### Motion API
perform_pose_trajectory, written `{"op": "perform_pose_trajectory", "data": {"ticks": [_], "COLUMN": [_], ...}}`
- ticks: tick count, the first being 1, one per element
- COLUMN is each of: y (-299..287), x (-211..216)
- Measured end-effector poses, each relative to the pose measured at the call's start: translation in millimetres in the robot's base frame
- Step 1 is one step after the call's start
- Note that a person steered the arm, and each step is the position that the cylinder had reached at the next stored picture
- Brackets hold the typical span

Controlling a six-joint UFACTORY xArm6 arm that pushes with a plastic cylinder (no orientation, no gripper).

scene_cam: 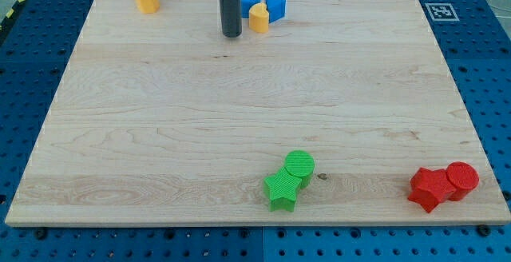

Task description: Move your arm away from the yellow heart

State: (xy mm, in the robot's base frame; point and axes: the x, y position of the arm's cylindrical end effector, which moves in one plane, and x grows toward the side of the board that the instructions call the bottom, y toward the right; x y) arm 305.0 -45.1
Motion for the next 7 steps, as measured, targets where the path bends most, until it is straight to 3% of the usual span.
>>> {"op": "perform_pose_trajectory", "data": {"ticks": [2, 7], "y": [-27.4, -107.0], "x": [32.6, 14.1]}}
